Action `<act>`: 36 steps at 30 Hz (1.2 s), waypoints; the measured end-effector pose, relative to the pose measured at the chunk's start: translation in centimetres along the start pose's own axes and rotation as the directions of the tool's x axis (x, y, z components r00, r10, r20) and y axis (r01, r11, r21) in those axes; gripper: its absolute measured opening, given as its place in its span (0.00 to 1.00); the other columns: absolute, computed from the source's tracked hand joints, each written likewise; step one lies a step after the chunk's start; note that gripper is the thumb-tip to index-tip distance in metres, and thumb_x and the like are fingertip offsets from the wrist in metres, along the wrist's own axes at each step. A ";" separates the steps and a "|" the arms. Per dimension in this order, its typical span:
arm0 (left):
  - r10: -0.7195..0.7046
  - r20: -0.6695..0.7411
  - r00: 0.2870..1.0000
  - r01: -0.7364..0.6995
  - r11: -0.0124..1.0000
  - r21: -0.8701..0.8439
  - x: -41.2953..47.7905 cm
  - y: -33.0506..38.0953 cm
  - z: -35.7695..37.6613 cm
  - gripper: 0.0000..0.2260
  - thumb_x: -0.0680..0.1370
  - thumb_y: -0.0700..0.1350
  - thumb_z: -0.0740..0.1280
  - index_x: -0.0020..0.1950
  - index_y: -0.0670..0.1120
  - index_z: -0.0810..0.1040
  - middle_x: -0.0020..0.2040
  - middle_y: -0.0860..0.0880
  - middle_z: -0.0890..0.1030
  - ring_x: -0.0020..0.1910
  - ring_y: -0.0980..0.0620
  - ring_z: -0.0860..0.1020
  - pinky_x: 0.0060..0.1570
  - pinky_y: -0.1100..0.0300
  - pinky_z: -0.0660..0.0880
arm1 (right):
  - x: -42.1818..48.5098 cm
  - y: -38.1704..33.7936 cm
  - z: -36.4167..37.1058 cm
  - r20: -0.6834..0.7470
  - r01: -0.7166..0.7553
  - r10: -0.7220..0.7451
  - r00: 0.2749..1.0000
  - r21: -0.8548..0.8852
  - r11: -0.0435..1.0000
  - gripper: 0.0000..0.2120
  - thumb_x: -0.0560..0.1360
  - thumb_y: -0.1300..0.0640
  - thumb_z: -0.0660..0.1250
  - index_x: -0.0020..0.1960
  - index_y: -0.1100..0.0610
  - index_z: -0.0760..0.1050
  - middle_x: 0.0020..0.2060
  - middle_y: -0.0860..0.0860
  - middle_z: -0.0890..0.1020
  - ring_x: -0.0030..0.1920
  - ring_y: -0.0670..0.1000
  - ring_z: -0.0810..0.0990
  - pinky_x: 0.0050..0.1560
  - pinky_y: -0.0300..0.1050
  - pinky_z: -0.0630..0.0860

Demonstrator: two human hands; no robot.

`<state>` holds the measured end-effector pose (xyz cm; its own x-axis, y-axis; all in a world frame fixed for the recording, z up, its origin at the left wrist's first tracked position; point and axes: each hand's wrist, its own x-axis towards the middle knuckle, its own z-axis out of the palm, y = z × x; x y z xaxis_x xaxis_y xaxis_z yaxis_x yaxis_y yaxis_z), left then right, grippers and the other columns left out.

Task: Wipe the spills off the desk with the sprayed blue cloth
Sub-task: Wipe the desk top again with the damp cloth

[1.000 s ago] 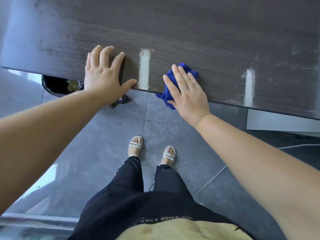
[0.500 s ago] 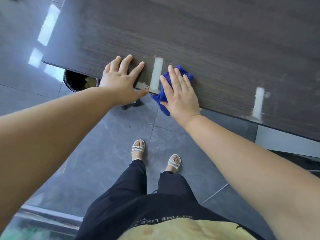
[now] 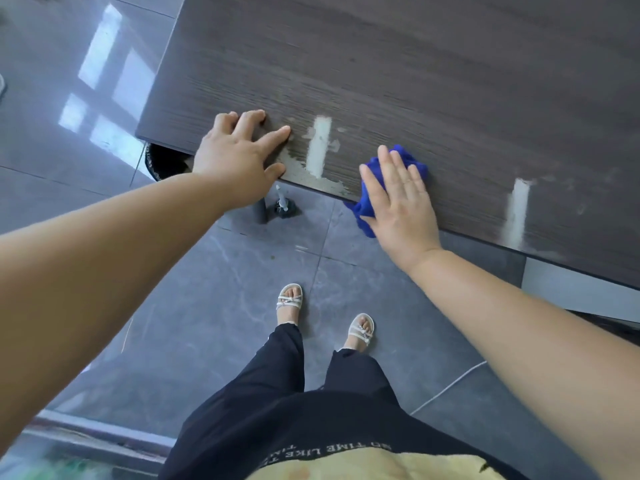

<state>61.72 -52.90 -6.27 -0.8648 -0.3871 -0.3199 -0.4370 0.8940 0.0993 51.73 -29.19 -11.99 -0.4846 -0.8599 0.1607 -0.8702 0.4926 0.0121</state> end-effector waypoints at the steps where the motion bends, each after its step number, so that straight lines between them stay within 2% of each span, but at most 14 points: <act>1: 0.004 0.003 1.000 -0.004 1.000 0.009 0.1 0.0 -0.2 0.24 0.79 0.59 0.56 0.75 0.61 0.56 0.76 0.51 0.55 0.72 0.41 0.54 0.69 0.48 0.59 | 1.3 -1.4 0.2 -0.018 0.004 -0.004 1.000 -0.009 1.000 0.35 0.66 0.57 0.75 0.69 0.61 0.67 0.68 0.66 0.69 0.67 0.65 0.69 0.67 0.61 0.62; 4: -0.003 0.009 1.000 0.004 1.000 -0.001 0.4 -0.3 -0.9 0.22 0.80 0.57 0.56 0.74 0.62 0.58 0.75 0.51 0.58 0.70 0.42 0.57 0.67 0.50 0.61 | 4.6 -5.9 1.1 -0.065 0.001 -0.003 0.998 -0.037 0.999 0.32 0.66 0.57 0.75 0.68 0.60 0.71 0.67 0.63 0.71 0.67 0.62 0.71 0.66 0.57 0.66; 7: 0.008 0.004 1.000 -0.008 1.000 0.018 0.5 -0.5 -1.0 0.22 0.80 0.56 0.56 0.74 0.61 0.58 0.75 0.51 0.59 0.69 0.41 0.58 0.66 0.49 0.63 | 6.2 -8.1 1.4 -0.069 -0.005 0.000 0.998 -0.068 0.998 0.31 0.70 0.51 0.71 0.71 0.57 0.68 0.70 0.59 0.69 0.70 0.58 0.68 0.69 0.53 0.63; 11: 0.004 0.006 1.000 -0.004 1.000 -0.002 0.3 -0.2 -0.6 0.23 0.80 0.53 0.57 0.75 0.60 0.58 0.75 0.50 0.57 0.70 0.41 0.57 0.67 0.48 0.62 | 3.5 -3.5 0.1 -0.030 0.116 -0.116 0.993 0.013 0.993 0.35 0.66 0.56 0.74 0.71 0.60 0.67 0.70 0.62 0.68 0.69 0.61 0.68 0.68 0.55 0.63; 16: 0.004 -0.007 1.000 -0.005 0.999 -0.038 0.1 0.0 0.0 0.22 0.81 0.51 0.55 0.75 0.59 0.57 0.76 0.49 0.55 0.72 0.40 0.54 0.68 0.47 0.59 | -3.3 3.5 -1.7 0.074 -0.018 0.022 0.997 -0.060 0.998 0.41 0.66 0.60 0.76 0.72 0.59 0.58 0.71 0.64 0.65 0.70 0.62 0.65 0.70 0.55 0.59; 19: 0.002 0.002 1.000 -0.002 0.998 -0.057 0.1 -0.1 0.1 0.22 0.81 0.51 0.55 0.75 0.60 0.57 0.76 0.49 0.54 0.72 0.39 0.53 0.70 0.48 0.57 | -1.9 1.5 -1.1 0.069 -0.083 0.087 0.994 -0.056 0.995 0.40 0.65 0.60 0.77 0.71 0.61 0.60 0.70 0.66 0.65 0.69 0.65 0.66 0.69 0.58 0.60; 22: 0.005 -0.012 1.000 -0.005 0.997 -0.073 0.1 -0.1 0.2 0.22 0.81 0.51 0.56 0.75 0.59 0.57 0.77 0.49 0.55 0.72 0.39 0.53 0.71 0.48 0.56 | 2.8 -3.4 0.2 0.019 -0.013 0.015 1.000 -0.085 0.996 0.36 0.65 0.55 0.76 0.70 0.62 0.67 0.68 0.65 0.69 0.68 0.64 0.69 0.67 0.58 0.64; 24: 0.004 -0.025 1.000 -0.006 0.995 -0.097 0.1 -0.3 0.2 0.23 0.80 0.50 0.58 0.75 0.58 0.58 0.76 0.50 0.56 0.72 0.39 0.54 0.70 0.49 0.57 | 5.9 -7.4 0.8 0.003 0.012 -0.012 1.000 -0.109 0.994 0.34 0.69 0.51 0.71 0.71 0.61 0.66 0.69 0.62 0.69 0.69 0.61 0.68 0.68 0.55 0.64; 27: -0.038 -0.056 0.998 0.027 0.983 -0.183 0.3 -0.6 -0.1 0.24 0.79 0.46 0.58 0.76 0.53 0.59 0.75 0.51 0.60 0.71 0.41 0.58 0.66 0.51 0.61 | 8.1 -11.1 1.8 -0.037 -0.045 0.041 0.998 -0.113 0.993 0.31 0.75 0.46 0.62 0.74 0.58 0.62 0.72 0.56 0.66 0.72 0.55 0.64 0.72 0.49 0.59; 29: -0.075 -0.067 0.995 0.058 0.971 -0.233 0.3 -0.6 -0.2 0.25 0.79 0.42 0.58 0.76 0.51 0.59 0.74 0.52 0.62 0.70 0.42 0.58 0.66 0.52 0.62 | 8.1 -11.0 2.0 -0.064 -0.026 0.017 0.998 -0.140 0.990 0.30 0.76 0.47 0.61 0.74 0.56 0.61 0.73 0.55 0.65 0.73 0.53 0.63 0.72 0.48 0.58; 32: -0.104 -0.089 0.991 0.078 0.964 -0.255 0.2 0.4 0.1 0.24 0.78 0.41 0.58 0.74 0.49 0.63 0.74 0.50 0.62 0.71 0.43 0.56 0.67 0.52 0.61 | 7.1 -9.2 1.3 -0.033 0.058 -0.065 0.997 -0.180 0.982 0.30 0.78 0.49 0.60 0.76 0.56 0.57 0.74 0.55 0.61 0.74 0.53 0.60 0.73 0.47 0.55; 34: -0.102 -0.112 0.988 0.072 0.966 -0.249 -0.2 1.7 0.7 0.22 0.78 0.42 0.58 0.73 0.47 0.65 0.74 0.48 0.62 0.72 0.42 0.56 0.67 0.50 0.61 | 6.0 -7.6 1.2 -0.053 0.064 -0.072 0.996 -0.147 0.987 0.29 0.77 0.52 0.62 0.75 0.56 0.58 0.74 0.55 0.63 0.73 0.53 0.62 0.73 0.47 0.57; 36: -0.061 -0.158 0.986 0.026 0.977 -0.213 -0.9 2.8 1.3 0.23 0.76 0.44 0.55 0.72 0.46 0.68 0.71 0.45 0.65 0.69 0.39 0.60 0.64 0.47 0.64 | 4.7 -5.8 1.1 -0.047 0.061 -0.065 0.997 -0.085 0.995 0.31 0.74 0.55 0.66 0.74 0.57 0.61 0.73 0.57 0.65 0.72 0.55 0.64 0.72 0.48 0.58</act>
<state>61.58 -49.75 -6.94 -0.8650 -0.4714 -0.1720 -0.5018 0.8151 0.2894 54.40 -36.27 -12.34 -0.4221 -0.8828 0.2060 -0.8873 0.4489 0.1057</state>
